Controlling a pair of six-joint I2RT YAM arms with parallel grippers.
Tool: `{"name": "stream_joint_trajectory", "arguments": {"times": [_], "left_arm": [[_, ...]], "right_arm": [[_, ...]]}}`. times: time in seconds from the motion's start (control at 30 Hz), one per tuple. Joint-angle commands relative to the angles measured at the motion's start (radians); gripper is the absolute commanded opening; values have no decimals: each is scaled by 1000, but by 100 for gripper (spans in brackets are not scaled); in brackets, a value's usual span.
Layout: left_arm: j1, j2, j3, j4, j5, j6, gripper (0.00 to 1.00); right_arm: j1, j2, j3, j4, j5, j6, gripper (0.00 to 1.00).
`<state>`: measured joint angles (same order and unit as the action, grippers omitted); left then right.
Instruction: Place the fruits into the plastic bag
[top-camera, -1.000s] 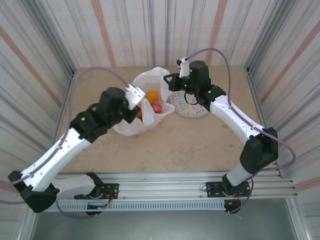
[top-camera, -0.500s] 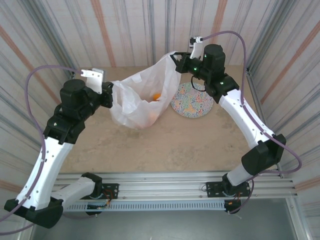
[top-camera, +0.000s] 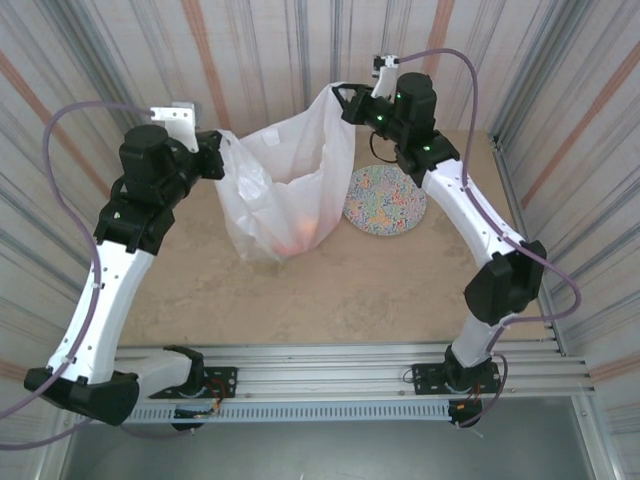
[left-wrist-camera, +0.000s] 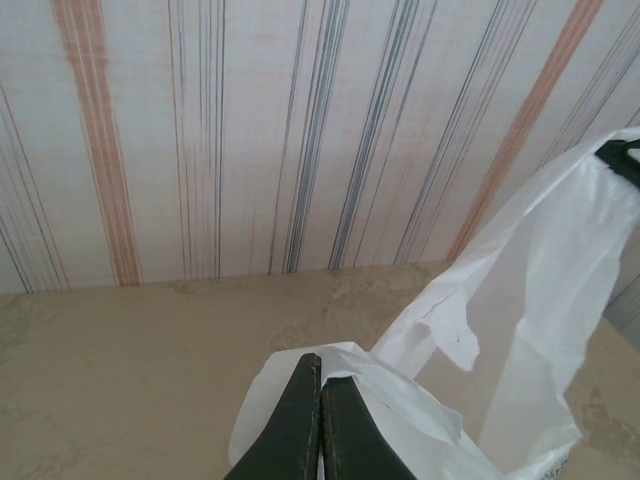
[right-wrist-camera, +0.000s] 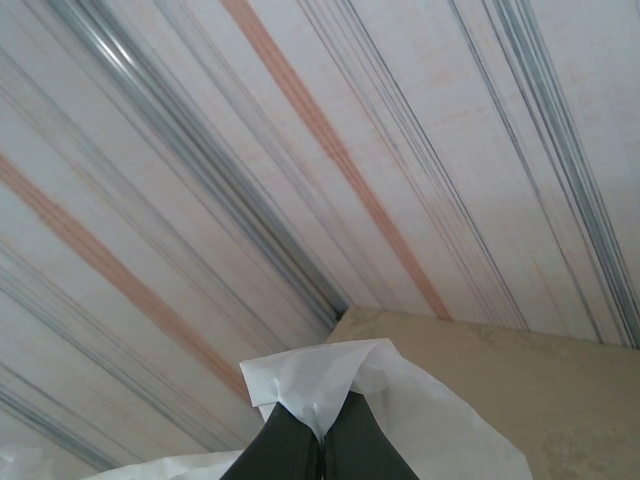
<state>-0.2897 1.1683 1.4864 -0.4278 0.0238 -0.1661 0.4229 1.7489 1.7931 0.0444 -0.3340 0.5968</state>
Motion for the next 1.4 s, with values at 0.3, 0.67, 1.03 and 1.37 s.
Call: {"name": "stream_joint_trajectory", "arguments": {"times": [0.3,0.67,1.03,1.37], "left_arm": [[9,36,20,76,-14,-9,0],[-11,-8,-105,91,76,-22,0],[-128,-58,-248,112,106,10,7],[-134,-117,-303,66,324,25,53]], "right_arm": [[-3,169,190,43,-37,95,0],[-24,214,218,-95,-109,51,0],[-68,141,4,-158,-95,-25,6],[-113,-26,-138,-230,-68,-138,37]]}}
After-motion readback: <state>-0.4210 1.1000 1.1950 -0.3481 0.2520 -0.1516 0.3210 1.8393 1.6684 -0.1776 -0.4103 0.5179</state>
